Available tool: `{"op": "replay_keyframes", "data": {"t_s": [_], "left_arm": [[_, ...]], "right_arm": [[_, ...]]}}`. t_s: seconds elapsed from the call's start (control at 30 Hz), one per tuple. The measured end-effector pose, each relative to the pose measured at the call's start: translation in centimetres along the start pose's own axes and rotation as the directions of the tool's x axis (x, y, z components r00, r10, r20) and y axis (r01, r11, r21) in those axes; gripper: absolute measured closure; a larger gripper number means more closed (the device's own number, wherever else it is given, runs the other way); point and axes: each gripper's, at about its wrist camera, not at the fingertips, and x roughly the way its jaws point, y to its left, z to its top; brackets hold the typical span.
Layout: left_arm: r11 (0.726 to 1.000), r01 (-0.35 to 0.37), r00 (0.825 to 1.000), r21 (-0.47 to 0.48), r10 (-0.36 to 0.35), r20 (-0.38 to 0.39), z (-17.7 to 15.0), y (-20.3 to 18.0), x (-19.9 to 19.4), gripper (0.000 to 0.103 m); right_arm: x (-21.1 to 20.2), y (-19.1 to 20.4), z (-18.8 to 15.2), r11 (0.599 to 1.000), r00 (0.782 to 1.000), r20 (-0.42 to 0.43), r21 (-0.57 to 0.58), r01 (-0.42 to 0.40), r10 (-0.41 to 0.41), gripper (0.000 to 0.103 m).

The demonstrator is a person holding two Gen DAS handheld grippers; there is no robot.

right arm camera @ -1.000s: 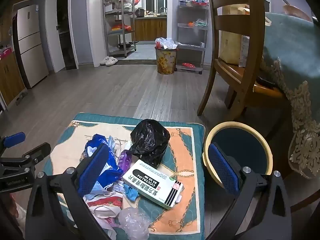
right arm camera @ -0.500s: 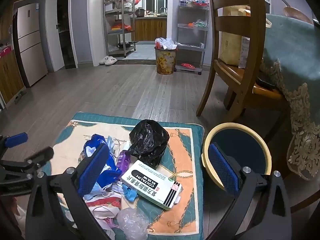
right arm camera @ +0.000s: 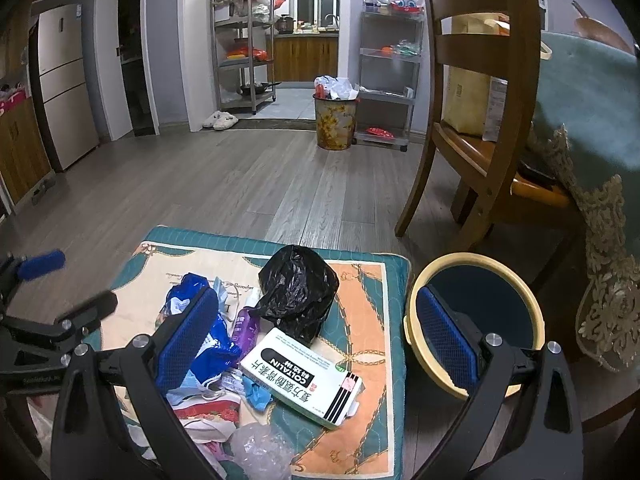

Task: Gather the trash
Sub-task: 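Move both grippers toward the trash pile on the cushion, then grasp the blue wipes packet with left gripper while right grasps black bag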

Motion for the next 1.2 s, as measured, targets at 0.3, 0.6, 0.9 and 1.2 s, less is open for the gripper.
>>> {"op": "replay_keyframes", "data": {"t_s": [0.3,0.6,0.9,1.2], "left_arm": [[0.995,0.018,1.0,-0.097,-0.02,-0.019,1.5,3.1,2.4,0.005],[0.997,-0.054,0.998,-0.049,0.051,-0.044,0.4,4.5,6.0,0.005],[0.994,-0.029,0.996,-0.106,0.02,-0.09,0.1,5.0,7.2,0.005],[0.996,-0.049,0.994,-0.072,0.042,-0.1,-0.6,4.2,7.0,0.007]], "right_arm": [[3.0,-0.3,1.9,0.999,1.0,-0.011,-0.047,-0.008,0.007,0.006],[6.4,0.2,1.9,0.997,1.0,-0.021,-0.079,-0.017,0.015,0.006],[8.8,0.0,1.3,0.999,0.995,-0.091,-0.033,-0.035,0.031,0.006],[8.6,-1.0,1.4,1.0,0.996,-0.092,0.019,-0.007,0.008,0.006]]}}
